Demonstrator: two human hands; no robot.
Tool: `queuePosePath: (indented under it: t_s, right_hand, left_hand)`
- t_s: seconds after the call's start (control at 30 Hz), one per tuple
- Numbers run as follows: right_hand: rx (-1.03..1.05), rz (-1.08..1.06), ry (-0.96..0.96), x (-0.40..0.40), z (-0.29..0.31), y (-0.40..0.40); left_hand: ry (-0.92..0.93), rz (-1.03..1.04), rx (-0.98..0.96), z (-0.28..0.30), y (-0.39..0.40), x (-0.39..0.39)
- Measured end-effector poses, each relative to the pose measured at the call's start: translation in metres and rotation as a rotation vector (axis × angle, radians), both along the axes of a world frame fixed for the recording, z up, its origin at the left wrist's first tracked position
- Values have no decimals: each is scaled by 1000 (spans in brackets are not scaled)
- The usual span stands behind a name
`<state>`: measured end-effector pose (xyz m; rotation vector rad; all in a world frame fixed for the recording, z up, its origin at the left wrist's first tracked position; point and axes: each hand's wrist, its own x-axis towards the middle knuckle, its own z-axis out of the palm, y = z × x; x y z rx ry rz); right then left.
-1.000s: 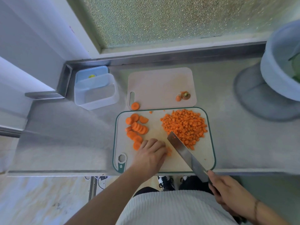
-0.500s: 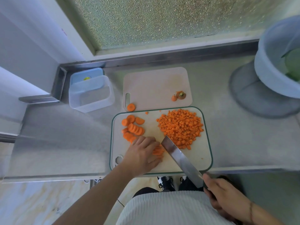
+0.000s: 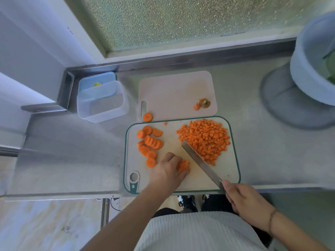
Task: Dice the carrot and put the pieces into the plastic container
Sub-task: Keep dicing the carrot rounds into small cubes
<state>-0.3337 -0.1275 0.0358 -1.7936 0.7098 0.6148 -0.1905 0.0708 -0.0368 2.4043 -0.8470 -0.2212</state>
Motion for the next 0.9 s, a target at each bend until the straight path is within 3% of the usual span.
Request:
queuePosePath:
  t_s: [0.17, 0.4, 0.63, 0.9]
  right_hand:
    - [-222, 137, -135, 3, -8, 26]
    - [-187, 99, -172, 9, -10, 16]
    - [-265, 188, -195, -3, -4, 15]
    - [-248, 238, -117, -13, -7, 13]
  left_hand:
    - [-13, 121, -89, -6, -19, -8]
    - [-75, 88, -110, -10, -11, -9]
    - [-278, -231, -232, -18, 4, 0]
    - [-247, -254, -325, -24, -1, 3]
